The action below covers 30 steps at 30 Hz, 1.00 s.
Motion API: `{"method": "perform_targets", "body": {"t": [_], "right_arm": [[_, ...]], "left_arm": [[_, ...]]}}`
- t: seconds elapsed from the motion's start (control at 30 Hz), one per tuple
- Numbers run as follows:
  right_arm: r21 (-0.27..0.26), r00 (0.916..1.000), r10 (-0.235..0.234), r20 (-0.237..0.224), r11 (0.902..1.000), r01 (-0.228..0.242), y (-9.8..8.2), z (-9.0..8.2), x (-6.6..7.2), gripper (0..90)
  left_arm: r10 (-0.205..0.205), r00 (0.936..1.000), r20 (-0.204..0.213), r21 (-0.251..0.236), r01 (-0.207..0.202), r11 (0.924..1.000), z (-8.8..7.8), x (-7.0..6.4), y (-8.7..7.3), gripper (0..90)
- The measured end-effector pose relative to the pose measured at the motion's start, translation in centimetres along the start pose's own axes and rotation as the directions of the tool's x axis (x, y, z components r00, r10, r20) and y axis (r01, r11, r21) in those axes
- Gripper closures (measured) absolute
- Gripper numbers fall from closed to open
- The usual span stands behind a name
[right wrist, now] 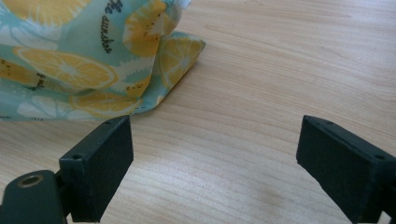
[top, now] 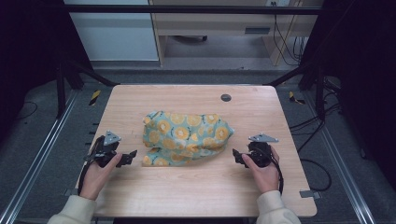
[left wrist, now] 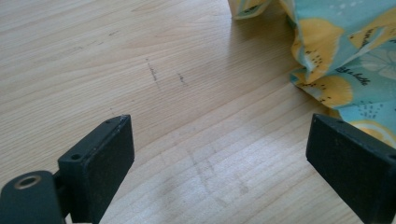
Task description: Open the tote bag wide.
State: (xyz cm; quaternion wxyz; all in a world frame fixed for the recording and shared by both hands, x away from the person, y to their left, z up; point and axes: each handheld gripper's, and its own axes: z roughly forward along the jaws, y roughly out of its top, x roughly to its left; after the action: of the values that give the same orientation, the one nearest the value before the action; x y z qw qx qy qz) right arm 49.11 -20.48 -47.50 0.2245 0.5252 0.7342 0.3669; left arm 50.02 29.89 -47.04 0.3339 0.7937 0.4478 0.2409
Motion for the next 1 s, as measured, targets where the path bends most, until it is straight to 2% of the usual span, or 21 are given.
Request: {"method": "perform_targets", "body": {"t": [0.17,0.27,0.33,0.6,0.73,0.77,0.8,0.87,0.93,1.0], "right_arm": [[-0.013,1.0000,-0.003,0.000,0.9999,0.003,0.1,0.0,0.0,11.7],[-0.015,1.0000,0.000,0.002,0.9999,0.000,0.4,-0.1,0.2,11.9],[-0.022,0.9998,-0.021,-0.005,0.9995,0.021,0.5,-0.2,0.4,12.4],[-0.039,0.9985,-0.047,-0.028,0.9982,0.046,1.0,-0.9,1.2,18.0],[-0.067,0.9972,-0.068,-0.029,0.9956,0.066,1.9,-1.6,1.9,21.9],[-0.075,0.9946,-0.097,-0.038,0.9928,0.094,2.6,-1.9,2.3,23.9],[-0.082,0.9935,-0.105,-0.042,0.9915,0.102,3.1,-2.1,2.5,24.9],[-0.084,0.9922,-0.114,-0.050,0.9904,0.110,3.5,-2.3,2.7,25.8],[-0.079,0.9870,-0.151,-0.057,0.9861,0.146,5.0,-2.5,3.0,26.9],[-0.072,0.9864,-0.154,-0.056,0.9860,0.150,5.5,-2.5,3.1,27.2]], "left_arm": [[-0.010,0.9998,-0.017,-0.011,0.010,0.9999,0.0,0.6,-0.1,7.6],[-0.010,0.9997,-0.024,0.000,0.010,0.9999,0.1,0.8,-0.3,7.6],[-0.006,0.9995,-0.030,0.009,0.006,0.9999,0.3,0.9,-0.3,7.6],[0.004,0.9992,-0.040,0.016,-0.004,0.9999,0.5,0.8,-0.2,7.6],[0.015,0.9990,-0.043,0.020,-0.015,0.9997,0.6,0.7,-0.2,7.7],[0.014,0.9988,-0.047,0.023,-0.013,0.9997,0.6,0.8,-0.3,7.7],[0.013,0.9987,-0.048,0.025,-0.012,0.9996,0.6,0.8,-0.3,7.7],[0.014,0.9987,-0.048,0.025,-0.013,0.9996,0.6,0.9,-0.3,7.8],[0.014,0.9987,-0.048,0.023,-0.013,0.9996,0.7,0.9,-0.4,8.3],[0.016,0.9988,-0.046,0.023,-0.015,0.9996,0.7,0.9,-0.3,8.3]]}}
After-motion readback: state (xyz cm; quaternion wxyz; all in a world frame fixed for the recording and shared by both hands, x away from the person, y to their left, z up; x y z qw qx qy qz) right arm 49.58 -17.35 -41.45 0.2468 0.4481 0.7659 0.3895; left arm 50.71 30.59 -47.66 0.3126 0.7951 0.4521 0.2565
